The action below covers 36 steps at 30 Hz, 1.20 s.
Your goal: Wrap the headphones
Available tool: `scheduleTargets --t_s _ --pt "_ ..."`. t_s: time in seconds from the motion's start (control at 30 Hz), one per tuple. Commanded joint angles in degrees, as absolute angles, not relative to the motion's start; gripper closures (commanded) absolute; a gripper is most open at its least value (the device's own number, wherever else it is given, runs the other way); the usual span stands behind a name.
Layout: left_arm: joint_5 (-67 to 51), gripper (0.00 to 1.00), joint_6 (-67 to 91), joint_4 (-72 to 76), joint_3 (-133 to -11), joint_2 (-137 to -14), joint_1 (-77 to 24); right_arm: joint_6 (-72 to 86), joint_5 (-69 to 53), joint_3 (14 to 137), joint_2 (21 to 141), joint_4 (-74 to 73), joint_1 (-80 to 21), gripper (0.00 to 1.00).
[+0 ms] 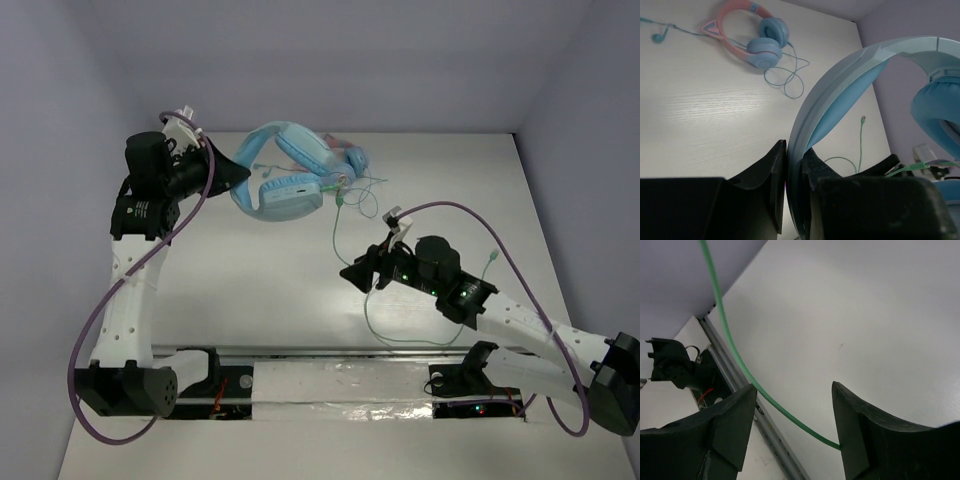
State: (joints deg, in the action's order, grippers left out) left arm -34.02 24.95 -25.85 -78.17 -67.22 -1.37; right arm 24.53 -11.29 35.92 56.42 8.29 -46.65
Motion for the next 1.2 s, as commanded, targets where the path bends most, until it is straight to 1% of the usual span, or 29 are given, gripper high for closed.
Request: scheduleTargets --t_s 0.0,0.13,0.23,0.47,0.57,0.67,0.87,0.93,0.97,1.0,1.03,1.1,1.17 --pt "-40.7 1.0 31.4 -16.9 -80.3 -63.3 -1.1 27.4 -11.4 32.7 53.9 13.6 -46.3 0.32" --pt "-41.3 1.0 33.7 -14.5 -80.7 -62.8 0.2 28.6 -11.0 31.3 53.3 14.0 -46.3 0.26" --pt "-43.1 1.0 36.2 -11.6 -80.9 -63.0 0.2 28.6 -11.4 30.8 53.9 15.9 -46.3 0.25" --pt "-44.9 1.0 38.7 -10.9 -83.5 -63.8 1.8 28.8 -11.2 29.4 56.2 18.4 -46.3 0.24" --pt "-46.8 1.0 40.6 -8.4 -83.4 -64.0 1.8 29.4 -11.8 28.9 57.0 19.9 -45.8 0.27" --pt "-47.8 1.0 42.4 -6.5 -82.8 -63.9 2.9 30.4 -12.0 27.6 57.0 22.1 -45.8 0.34" --pt "-48.3 1.0 43.9 -4.7 -81.0 -64.2 4.0 31.6 -10.3 24.7 55.0 23.3 -45.3 0.36" --pt "-48.2 1.0 43.9 -4.6 -80.9 -64.5 4.0 32.1 -9.4 23.7 53.9 24.3 -45.3 0.44" --pt "-48.1 1.0 44.4 -4.3 -80.5 -64.7 4.0 32.1 -9.3 23.5 53.3 24.5 -45.3 0.49" --pt "-48.1 1.0 44.7 -3.4 -80.2 -65.0 4.0 32.3 -9.3 23.4 53.2 24.6 -45.3 0.69" --pt "-48.1 1.0 45.3 -2.6 -79.5 -65.0 4.0 32.3 -9.6 23.7 53.3 24.4 -45.3 0.8" --pt "-47.1 1.0 47.3 -0.5 -76.3 -64.6 4.0 31.8 -11.1 26.8 54.7 22.2 -45.3 1.0" --pt "-46.6 1.0 49.0 2.3 -71.2 -63.9 4.0 30.2 -11.5 30.3 56.6 19.4 -45.3 1.0"
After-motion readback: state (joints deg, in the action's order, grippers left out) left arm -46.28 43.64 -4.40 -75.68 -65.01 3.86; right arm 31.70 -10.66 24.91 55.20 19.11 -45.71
